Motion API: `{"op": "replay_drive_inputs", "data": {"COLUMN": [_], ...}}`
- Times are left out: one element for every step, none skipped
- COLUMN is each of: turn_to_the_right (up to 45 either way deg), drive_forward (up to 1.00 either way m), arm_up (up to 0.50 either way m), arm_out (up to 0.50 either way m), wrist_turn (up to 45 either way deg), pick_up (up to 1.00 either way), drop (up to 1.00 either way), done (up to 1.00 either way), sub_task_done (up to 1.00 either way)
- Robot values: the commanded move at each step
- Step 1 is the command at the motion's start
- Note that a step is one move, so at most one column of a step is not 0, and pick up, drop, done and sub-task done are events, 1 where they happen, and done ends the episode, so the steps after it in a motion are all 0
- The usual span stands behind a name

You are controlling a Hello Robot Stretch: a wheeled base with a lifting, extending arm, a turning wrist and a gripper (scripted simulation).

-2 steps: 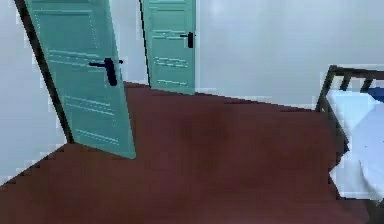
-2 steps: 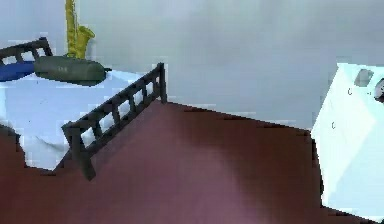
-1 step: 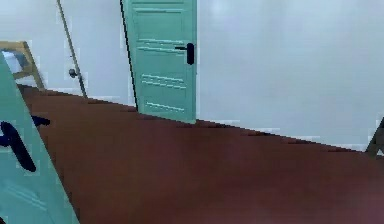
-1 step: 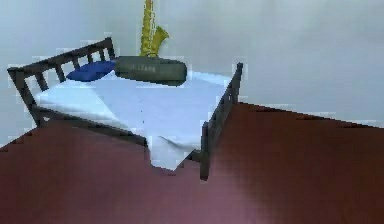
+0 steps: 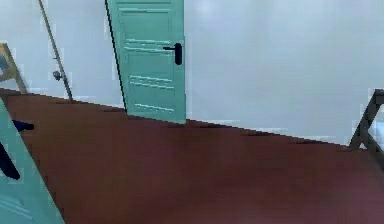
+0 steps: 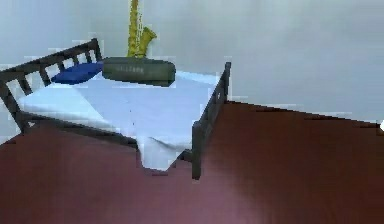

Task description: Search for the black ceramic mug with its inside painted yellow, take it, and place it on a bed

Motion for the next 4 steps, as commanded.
{"op": "replay_drive_inputs", "data": {"turn_to_the_right": [0.0, -18.0, 0.0, -45.0], "drive_forward": [0.85, 0.0, 0.45, 0.0], "arm_up": [0.0, 0.0, 0.0, 0.0], "arm_out": [0.0, 0.0, 0.0, 0.0], "wrist_turn": [0.0, 0.0, 0.0, 0.0], "pick_up": [0.0, 0.0, 0.0, 0.0], "drop": [0.0, 0.0, 0.0, 0.0], "done": [0.0, 0.0, 0.0, 0.0], "sub_task_done": [0.0, 0.0, 0.0, 0.0]}}
